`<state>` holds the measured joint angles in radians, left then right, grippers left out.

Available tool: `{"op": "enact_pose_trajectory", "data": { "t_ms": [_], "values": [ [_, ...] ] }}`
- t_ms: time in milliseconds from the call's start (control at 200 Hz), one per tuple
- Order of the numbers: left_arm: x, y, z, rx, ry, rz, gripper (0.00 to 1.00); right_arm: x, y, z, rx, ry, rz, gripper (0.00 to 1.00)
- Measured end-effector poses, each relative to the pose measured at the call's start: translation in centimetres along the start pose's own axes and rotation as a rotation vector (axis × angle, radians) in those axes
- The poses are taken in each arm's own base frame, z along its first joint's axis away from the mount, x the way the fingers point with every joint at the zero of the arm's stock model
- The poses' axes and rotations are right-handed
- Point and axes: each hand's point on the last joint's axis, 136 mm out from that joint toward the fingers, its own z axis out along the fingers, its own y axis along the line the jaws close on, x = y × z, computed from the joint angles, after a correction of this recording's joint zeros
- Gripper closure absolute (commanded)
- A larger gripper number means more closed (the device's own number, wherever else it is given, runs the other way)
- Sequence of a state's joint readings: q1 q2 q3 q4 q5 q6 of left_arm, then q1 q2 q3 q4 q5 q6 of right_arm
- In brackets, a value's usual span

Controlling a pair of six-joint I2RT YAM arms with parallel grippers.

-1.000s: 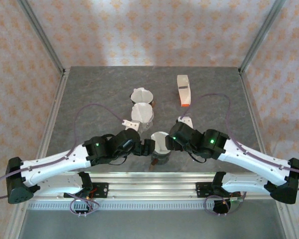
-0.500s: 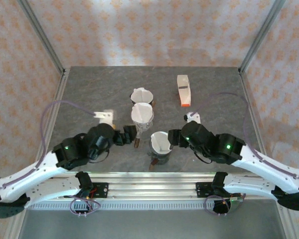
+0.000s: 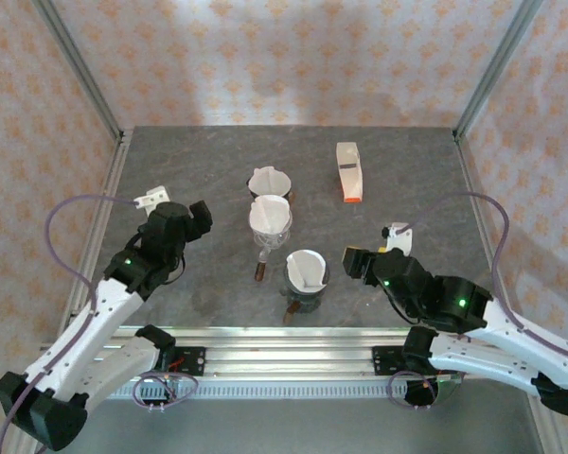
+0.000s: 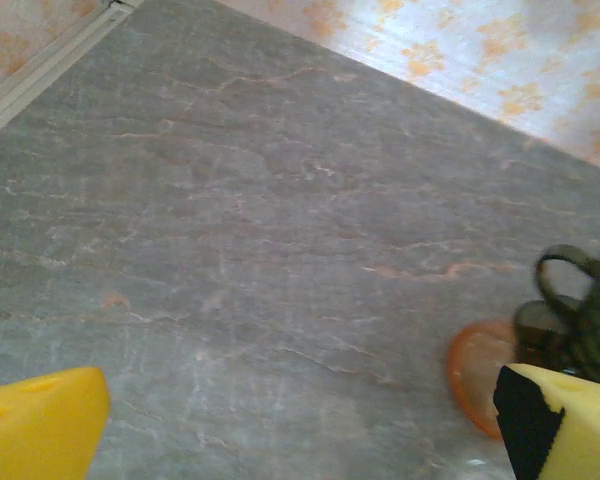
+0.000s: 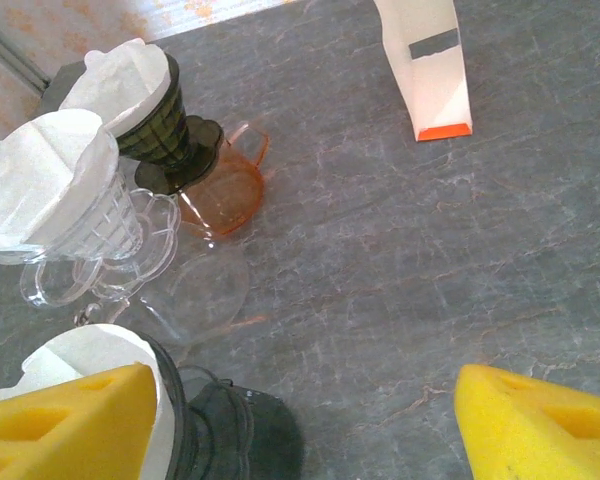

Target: Place the coffee filter in the dripper

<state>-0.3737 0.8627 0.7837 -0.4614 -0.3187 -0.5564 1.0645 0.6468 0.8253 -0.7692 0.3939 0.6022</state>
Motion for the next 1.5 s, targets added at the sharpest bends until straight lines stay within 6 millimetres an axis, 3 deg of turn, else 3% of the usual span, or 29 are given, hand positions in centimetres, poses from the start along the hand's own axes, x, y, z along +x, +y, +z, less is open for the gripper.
{"op": "enact_pose_trajectory", "data": {
  "t_ms": [260, 405, 551, 666, 721, 801, 966, 1101, 1166, 1271, 1501],
  "values": [
    [-0.2, 0.1, 4.7, -0.062, -0.031, 0.143, 0.0, 0.3, -0.8, -0.2, -0.001, -0.015, 0.01, 0.21],
    [0.4, 3.4, 8.7, -0.199, -0.008, 0.22, 0.0, 0.5, -1.4, -0.4, -0.002, -0.027, 0.017, 0.2],
    [2.2, 7.6, 10.8, -0.308, -0.012, 0.242, 0.0, 0.6, -2.0, -0.6, 0.003, -0.037, 0.022, 0.17],
    [3.8, 8.1, 12.0, -0.297, -0.048, 0.27, 0.0, 0.6, -2.4, -0.6, 0.021, -0.041, 0.023, 0.09],
    [4.4, 8.1, 12.7, -0.291, -0.055, 0.288, 0.0, 0.6, -2.7, -0.6, 0.038, -0.046, 0.026, 0.0],
    [4.8, 7.9, 13.9, -0.27, -0.063, 0.309, 0.0, 0.7, -3.3, -0.6, 0.067, -0.054, 0.031, 0.0],
    [3.5, 7.3, 14.7, -0.202, -0.164, 0.277, 0.0, 1.6, -4.2, 0.3, 0.116, -0.046, 0.009, 0.0],
    [6.1, 8.7, 15.6, -0.185, -0.144, 0.279, 0.0, 2.3, -4.5, 1.4, 0.178, -0.026, -0.031, 0.0],
    [6.0, 8.4, 15.7, -0.17, -0.152, 0.277, 0.0, 2.1, -4.7, 1.9, 0.209, -0.03, -0.032, 0.0],
    [4.7, 7.8, 15.4, -0.151, -0.205, 0.262, 0.0, 1.2, -5.5, 2.6, 0.263, -0.058, -0.007, 0.0],
    [4.3, 7.2, 15.5, -0.13, -0.216, 0.278, 0.0, -2.7, -8.9, 4.5, 0.447, -0.167, 0.033, 0.0]
  ]
}}
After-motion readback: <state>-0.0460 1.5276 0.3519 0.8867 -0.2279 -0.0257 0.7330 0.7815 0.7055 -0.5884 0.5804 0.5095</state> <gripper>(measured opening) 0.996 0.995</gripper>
